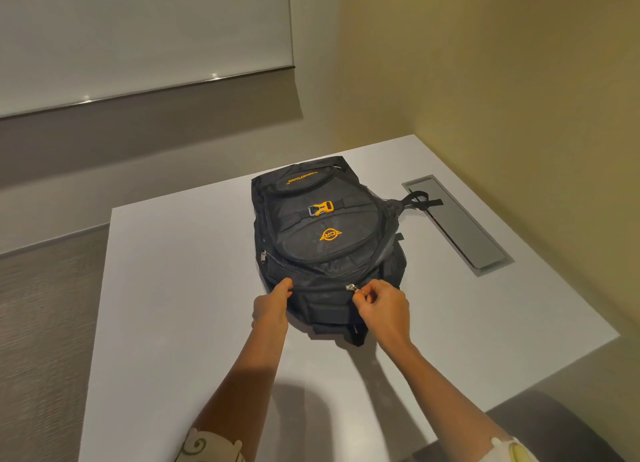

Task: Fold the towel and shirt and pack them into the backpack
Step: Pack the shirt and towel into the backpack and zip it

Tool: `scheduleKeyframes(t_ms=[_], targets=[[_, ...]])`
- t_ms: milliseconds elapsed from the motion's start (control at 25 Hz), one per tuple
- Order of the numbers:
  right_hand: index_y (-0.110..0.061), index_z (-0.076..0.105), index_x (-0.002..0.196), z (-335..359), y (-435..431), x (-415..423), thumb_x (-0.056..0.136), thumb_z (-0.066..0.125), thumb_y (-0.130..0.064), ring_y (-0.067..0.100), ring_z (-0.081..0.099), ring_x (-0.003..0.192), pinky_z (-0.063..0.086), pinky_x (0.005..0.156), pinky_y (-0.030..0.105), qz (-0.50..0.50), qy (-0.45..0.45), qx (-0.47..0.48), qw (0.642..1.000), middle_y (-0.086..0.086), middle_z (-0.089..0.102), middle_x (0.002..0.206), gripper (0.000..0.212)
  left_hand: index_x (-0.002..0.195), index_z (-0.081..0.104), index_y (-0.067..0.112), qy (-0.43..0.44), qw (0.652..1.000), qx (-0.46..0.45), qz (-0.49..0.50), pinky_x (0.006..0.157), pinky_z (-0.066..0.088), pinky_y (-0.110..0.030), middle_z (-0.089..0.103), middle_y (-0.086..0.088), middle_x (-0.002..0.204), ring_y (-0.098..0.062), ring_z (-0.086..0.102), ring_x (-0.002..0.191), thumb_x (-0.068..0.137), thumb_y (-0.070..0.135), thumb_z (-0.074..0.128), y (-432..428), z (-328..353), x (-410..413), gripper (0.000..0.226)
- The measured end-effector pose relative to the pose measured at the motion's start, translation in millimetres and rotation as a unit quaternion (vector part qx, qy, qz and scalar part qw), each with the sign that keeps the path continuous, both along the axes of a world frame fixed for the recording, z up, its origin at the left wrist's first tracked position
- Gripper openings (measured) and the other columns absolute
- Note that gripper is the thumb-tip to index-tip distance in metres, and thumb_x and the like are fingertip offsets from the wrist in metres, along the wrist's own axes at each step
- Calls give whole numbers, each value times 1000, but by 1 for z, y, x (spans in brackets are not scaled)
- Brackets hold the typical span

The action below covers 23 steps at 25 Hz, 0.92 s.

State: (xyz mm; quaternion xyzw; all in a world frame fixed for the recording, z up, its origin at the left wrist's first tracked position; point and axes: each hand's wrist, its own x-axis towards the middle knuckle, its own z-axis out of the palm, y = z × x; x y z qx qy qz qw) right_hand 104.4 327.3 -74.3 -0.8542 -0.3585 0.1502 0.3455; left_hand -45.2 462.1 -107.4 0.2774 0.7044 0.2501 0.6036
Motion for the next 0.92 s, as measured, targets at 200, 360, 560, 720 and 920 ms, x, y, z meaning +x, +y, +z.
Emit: scheduleKeyframes(t_ms=[200,360,560,720,920], targets=[[-22,61,70,-3,-8,14,85,70,-28,16,56,62,50,59,34,7,21,6,1000,-5,59,67,18,107,61,20,267,947,145,-104,101,33,-45,43,-12,134,-33,36,125,78,44,74,-30,32,13,40],[-21,67,79,-5,-6,14,86,68,-30,16,58,66,51,61,33,11,14,6,1000,-6,62,74,12,88,69,35,360,710,514,-320,98,31,-43,48,1,133,-25,41,124,71,44,77,-52,22,26,21],[-19,68,85,-3,-3,14,87,66,-29,16,59,70,49,63,31,21,2,9,1000,-7,62,79,10,93,70,30,412,566,563,-439,103,38,-52,53,-7,136,-29,47,125,62,42,85,-52,28,44,37],[-17,67,83,-4,-3,12,88,66,-28,15,58,67,51,62,32,34,-6,13,999,-7,60,75,12,87,67,26,419,544,578,-441,106,35,-53,52,-7,137,-29,46,127,66,37,83,-47,31,44,28],[-17,68,81,-8,-8,19,86,69,-27,11,55,63,45,57,24,33,-16,43,998,-10,58,73,12,76,73,25,419,528,597,-434,107,34,-54,57,-3,133,-25,47,125,67,37,82,-43,31,41,17]])
